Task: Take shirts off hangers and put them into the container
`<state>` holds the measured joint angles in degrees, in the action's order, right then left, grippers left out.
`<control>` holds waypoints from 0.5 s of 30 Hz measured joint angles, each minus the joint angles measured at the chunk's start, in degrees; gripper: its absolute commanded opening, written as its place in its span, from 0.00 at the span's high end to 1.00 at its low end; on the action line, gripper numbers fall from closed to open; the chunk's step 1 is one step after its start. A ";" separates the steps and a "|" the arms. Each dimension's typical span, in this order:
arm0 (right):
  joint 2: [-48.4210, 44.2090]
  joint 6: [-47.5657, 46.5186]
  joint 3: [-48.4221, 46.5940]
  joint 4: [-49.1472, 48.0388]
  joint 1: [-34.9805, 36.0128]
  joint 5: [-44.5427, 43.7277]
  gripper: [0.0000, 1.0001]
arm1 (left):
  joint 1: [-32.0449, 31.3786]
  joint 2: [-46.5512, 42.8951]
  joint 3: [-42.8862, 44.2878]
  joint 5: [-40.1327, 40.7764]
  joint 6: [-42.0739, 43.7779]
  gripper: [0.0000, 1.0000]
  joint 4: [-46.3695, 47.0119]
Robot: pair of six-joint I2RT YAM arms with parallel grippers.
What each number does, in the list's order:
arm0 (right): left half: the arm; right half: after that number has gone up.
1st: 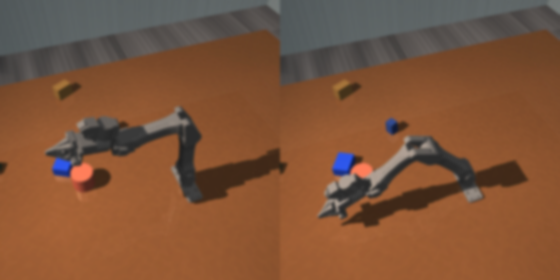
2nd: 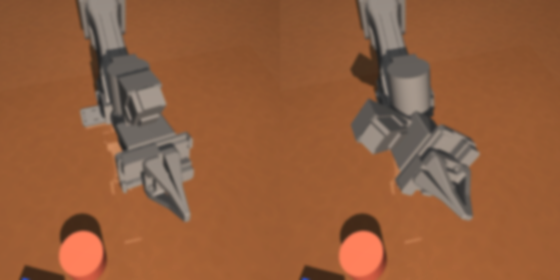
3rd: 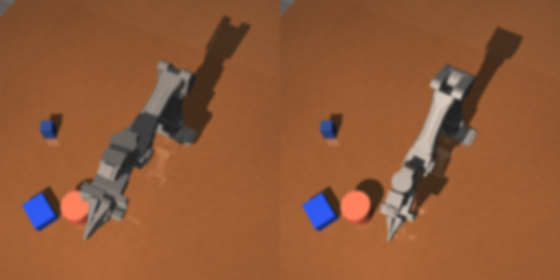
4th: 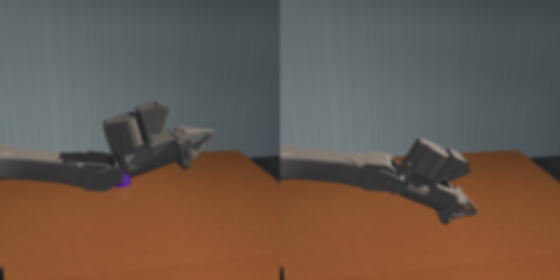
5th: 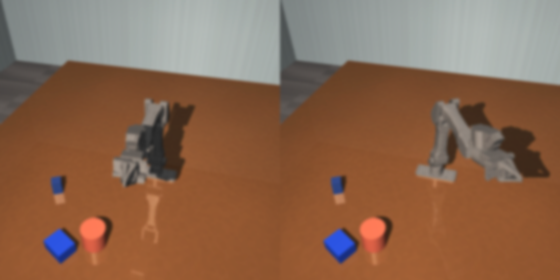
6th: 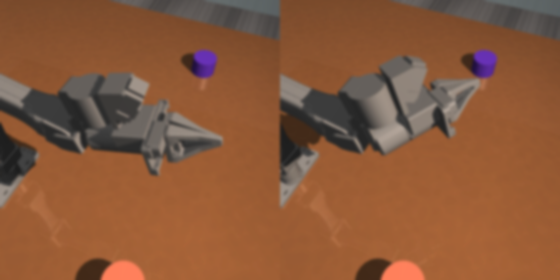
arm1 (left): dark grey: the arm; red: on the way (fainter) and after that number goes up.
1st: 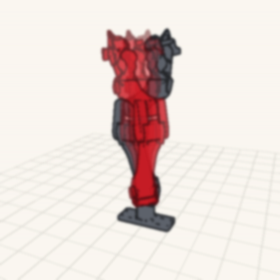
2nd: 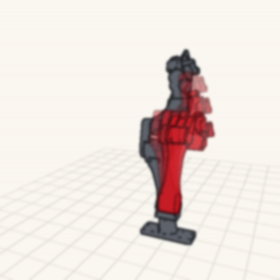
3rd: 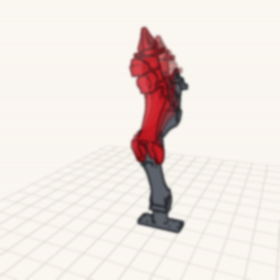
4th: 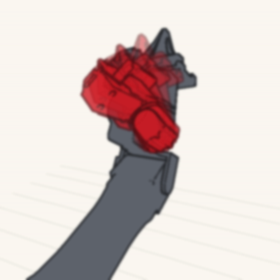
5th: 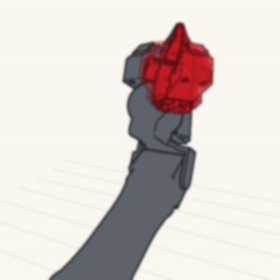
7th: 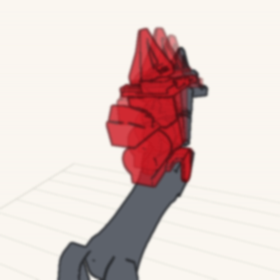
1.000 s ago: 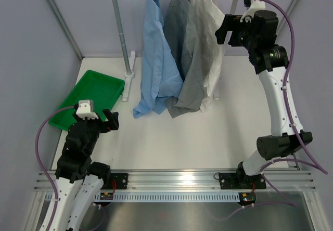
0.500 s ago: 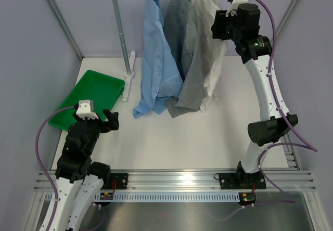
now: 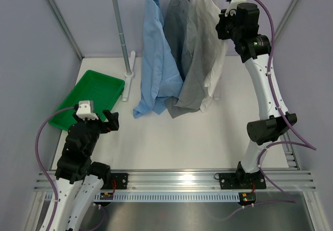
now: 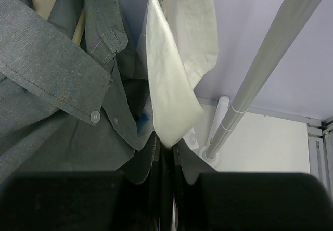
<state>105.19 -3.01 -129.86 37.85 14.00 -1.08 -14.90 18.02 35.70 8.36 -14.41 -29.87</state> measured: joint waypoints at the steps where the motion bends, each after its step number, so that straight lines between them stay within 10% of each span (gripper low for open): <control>1: 0.00 -0.04 -0.09 0.07 0.00 -0.02 1.00 | 0.00 -0.02 -0.15 0.00 0.00 0.01 0.00; 15: -4.13 -0.31 -0.09 0.44 0.00 0.26 1.00 | -0.02 -0.04 -0.61 0.02 0.00 0.01 -0.02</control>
<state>101.06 -3.31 -129.95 38.28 14.00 -0.82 -14.92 17.98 35.09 8.38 -14.41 -29.89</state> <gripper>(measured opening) 0.154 0.988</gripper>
